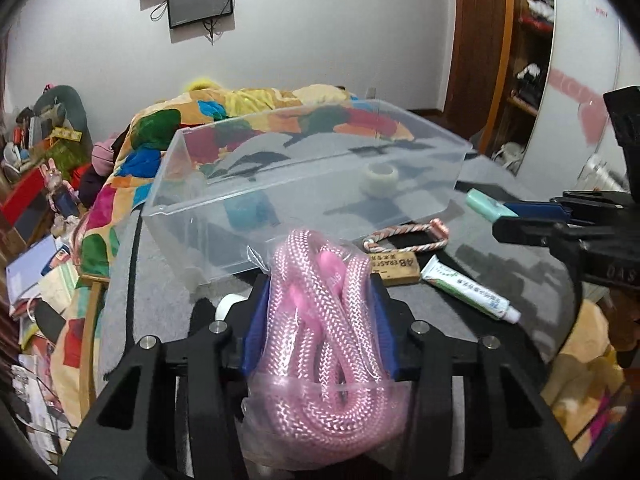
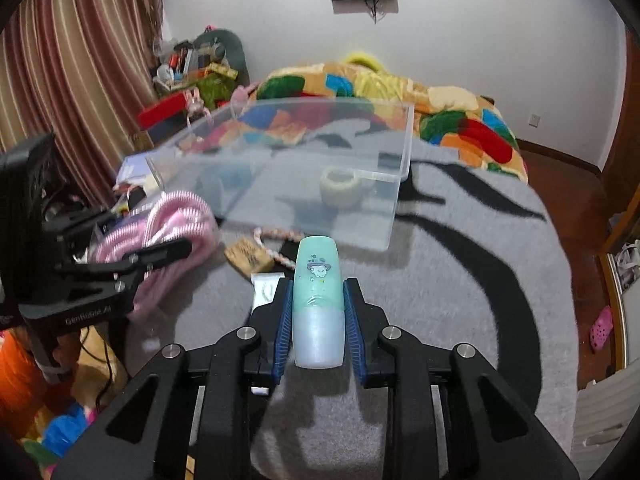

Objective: Organize objects
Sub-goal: 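Lift the pink rope bag over the box with the left tool while the right tool carries the mint-green bottle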

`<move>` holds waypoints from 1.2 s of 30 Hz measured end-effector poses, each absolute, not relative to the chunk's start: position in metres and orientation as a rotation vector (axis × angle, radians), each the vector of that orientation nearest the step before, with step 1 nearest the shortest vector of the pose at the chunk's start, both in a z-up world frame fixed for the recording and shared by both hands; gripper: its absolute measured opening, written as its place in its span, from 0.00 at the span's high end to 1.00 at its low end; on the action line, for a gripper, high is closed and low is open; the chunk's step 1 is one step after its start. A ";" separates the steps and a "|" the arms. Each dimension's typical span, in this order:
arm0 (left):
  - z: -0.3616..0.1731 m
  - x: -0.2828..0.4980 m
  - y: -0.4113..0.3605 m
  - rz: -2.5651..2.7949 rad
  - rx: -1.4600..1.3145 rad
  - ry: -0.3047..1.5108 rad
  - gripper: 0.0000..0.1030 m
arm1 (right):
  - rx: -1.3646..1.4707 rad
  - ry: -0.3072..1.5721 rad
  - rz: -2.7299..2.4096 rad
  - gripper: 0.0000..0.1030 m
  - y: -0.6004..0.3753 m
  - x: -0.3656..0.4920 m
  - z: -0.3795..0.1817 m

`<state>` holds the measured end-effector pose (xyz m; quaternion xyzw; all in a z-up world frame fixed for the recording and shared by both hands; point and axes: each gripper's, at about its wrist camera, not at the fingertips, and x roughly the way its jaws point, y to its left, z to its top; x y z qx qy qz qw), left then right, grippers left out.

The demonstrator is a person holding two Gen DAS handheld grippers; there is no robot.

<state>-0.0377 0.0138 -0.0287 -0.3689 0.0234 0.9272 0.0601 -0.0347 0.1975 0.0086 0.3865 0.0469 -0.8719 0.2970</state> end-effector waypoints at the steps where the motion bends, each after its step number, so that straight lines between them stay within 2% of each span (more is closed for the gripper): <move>1: -0.027 -0.038 0.013 2.806 -1.109 0.060 0.55 | 1.016 0.120 -2.323 0.78 0.198 -0.034 0.011; 12: 0.030 -0.042 -0.023 2.843 -0.941 -0.136 0.55 | 0.889 0.074 -2.393 0.78 0.186 -0.057 0.052; 17: 0.046 -0.062 -0.037 2.902 -0.898 -0.152 0.55 | 0.865 0.063 -2.412 0.78 0.172 -0.075 0.063; 24: 0.042 -0.104 -0.050 2.945 -0.947 -0.166 0.55 | 0.888 0.094 -2.421 0.78 0.142 -0.108 0.063; 36: 0.023 -0.157 -0.055 2.980 -1.047 -0.153 0.55 | 1.050 0.109 -2.356 0.78 0.110 -0.154 0.033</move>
